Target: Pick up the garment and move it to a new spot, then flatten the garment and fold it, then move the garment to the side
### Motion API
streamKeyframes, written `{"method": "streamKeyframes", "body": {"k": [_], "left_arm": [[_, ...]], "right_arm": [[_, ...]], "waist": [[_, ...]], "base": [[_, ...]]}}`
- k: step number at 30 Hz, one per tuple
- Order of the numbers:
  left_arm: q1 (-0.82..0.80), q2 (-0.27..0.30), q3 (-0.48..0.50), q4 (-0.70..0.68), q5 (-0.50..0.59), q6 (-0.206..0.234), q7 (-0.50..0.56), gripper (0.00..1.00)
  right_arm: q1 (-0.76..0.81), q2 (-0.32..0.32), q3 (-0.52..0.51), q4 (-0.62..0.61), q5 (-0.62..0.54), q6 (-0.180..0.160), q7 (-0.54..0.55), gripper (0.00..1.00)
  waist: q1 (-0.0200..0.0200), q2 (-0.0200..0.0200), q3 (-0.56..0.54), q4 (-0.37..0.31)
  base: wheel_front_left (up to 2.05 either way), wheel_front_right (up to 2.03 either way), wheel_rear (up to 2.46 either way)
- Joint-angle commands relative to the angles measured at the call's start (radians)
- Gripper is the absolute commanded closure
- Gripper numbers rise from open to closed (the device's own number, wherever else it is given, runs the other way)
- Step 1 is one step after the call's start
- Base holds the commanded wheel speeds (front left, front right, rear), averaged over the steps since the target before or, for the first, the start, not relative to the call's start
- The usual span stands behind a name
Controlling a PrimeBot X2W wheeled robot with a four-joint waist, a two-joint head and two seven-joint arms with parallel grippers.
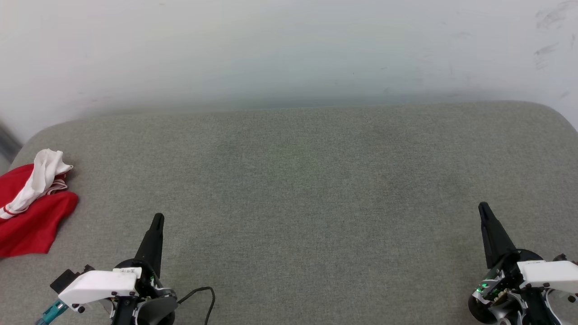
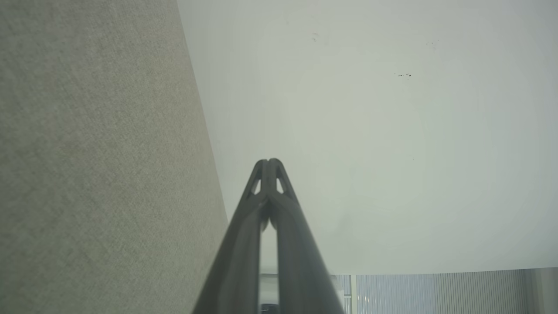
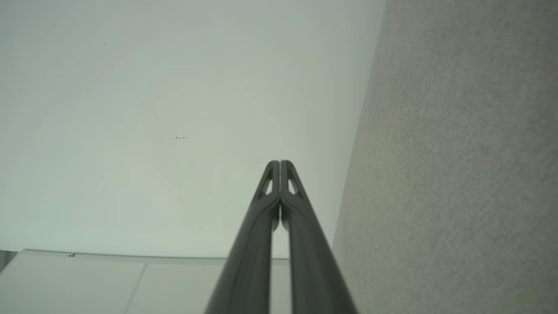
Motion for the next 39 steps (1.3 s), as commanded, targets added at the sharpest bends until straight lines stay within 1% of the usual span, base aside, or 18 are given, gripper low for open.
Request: {"method": "streamKeyframes", "body": {"k": [1, 25, 26, 29, 33, 39], "left_arm": [[-0.009, -0.001, 0.002, 0.001, 0.002, -0.002, 0.002, 1.00], [-0.009, -0.001, 0.002, 0.001, 0.002, -0.002, 0.002, 1.00], [0.000, 0.000, 0.000, 0.000, 0.000, 0.000, 0.000, 0.00], [0.021, -0.004, -0.003, 0.023, 0.000, 0.000, -0.001, 0.00], [0.030, -0.004, -0.006, 0.006, 0.012, 0.000, -0.020, 0.00], [0.037, -0.004, 0.011, -0.012, 0.067, 0.000, -0.051, 0.00]], "right_arm": [[-0.012, 0.003, 0.000, 0.001, -0.005, 0.000, 0.001, 1.00], [-0.012, 0.003, 0.000, 0.001, -0.005, 0.000, 0.001, 1.00], [0.000, 0.000, 0.000, 0.000, 0.000, 0.000, 0.000, 0.00], [0.022, 0.001, 0.002, 0.024, 0.000, 0.000, -0.001, 0.00], [0.031, 0.001, 0.005, 0.017, -0.015, 0.000, -0.020, 0.00], [0.038, 0.001, -0.003, -0.001, -0.072, 0.000, -0.050, 0.00]], "waist": [[0.0000, 0.0000, 0.000, 0.000], [0.0000, 0.0000, 0.000, 0.000], [0.0000, 0.0000, 0.000, 0.000], [0.0000, 0.0000, 0.000, 0.000], [0.0000, 0.0000, 0.001, -0.001], [0.0000, 0.0000, 0.002, -0.002]], "base": [[0.00, 0.00, 0.00], [0.00, 0.00, 0.00], [0.00, 0.00, 0.00], [0.00, 0.00, 0.00], [0.00, 0.00, 0.00], [0.00, 0.00, 0.00]]}}
